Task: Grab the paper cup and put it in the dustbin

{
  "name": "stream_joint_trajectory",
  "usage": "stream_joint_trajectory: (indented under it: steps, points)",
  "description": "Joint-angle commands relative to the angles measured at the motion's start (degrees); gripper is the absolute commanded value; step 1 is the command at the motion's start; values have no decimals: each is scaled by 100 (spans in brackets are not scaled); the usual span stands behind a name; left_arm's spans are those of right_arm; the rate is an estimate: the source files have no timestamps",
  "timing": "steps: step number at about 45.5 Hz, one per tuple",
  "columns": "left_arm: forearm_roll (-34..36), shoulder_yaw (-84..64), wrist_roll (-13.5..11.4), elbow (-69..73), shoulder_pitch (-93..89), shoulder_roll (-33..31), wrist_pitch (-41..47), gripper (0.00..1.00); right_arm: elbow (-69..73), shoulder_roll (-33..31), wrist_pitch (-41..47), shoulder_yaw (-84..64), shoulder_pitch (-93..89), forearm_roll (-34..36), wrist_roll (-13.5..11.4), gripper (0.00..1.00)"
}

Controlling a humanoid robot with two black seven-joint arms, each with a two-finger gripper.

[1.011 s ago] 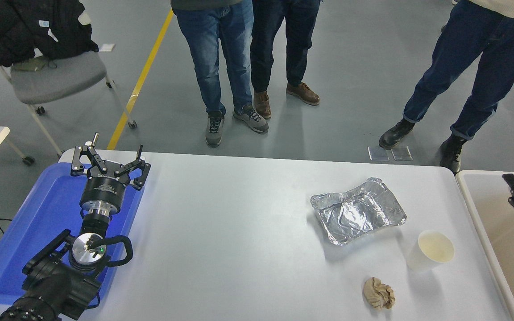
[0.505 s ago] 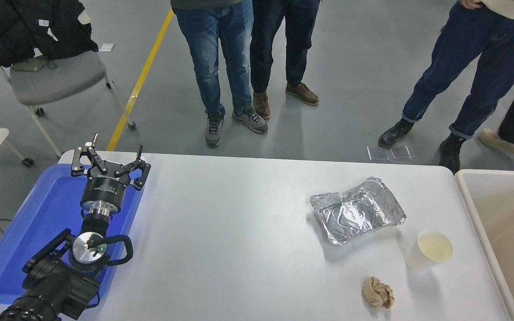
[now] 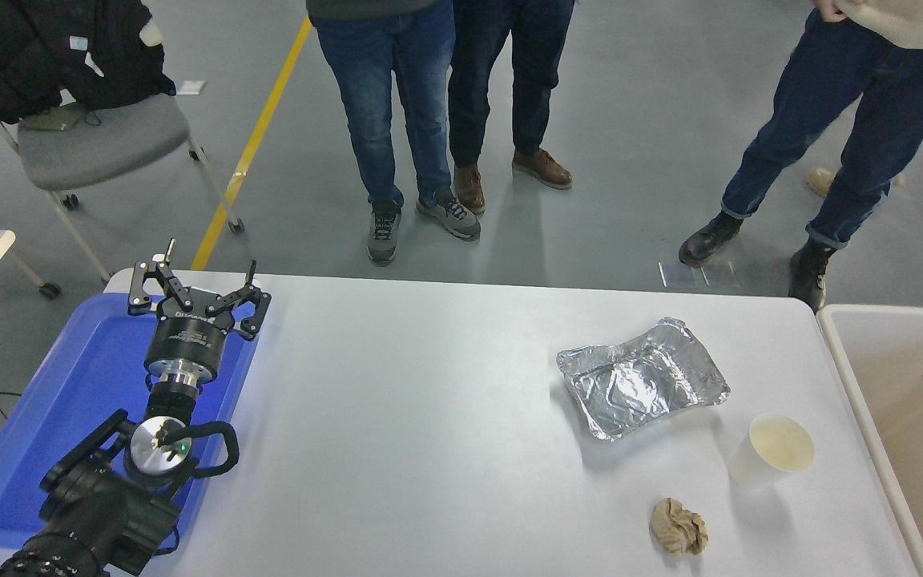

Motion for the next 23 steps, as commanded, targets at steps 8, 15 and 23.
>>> stream_joint_trajectory:
  steps: [8, 15, 23]
  points:
    - [-1, 5, -7, 0, 0, 0, 2, 100, 18, 1376, 1566, -3539, 3170, -88, -4, 100]
    - [-1, 5, -7, 0, 0, 0, 2, 100, 115, 1991, 2408, -4154, 3619, -640, -13, 100]
    - [-1, 5, -7, 0, 9, 0, 2, 100, 167, 2343, 3262, -4103, 4357, -1740, -109, 100]
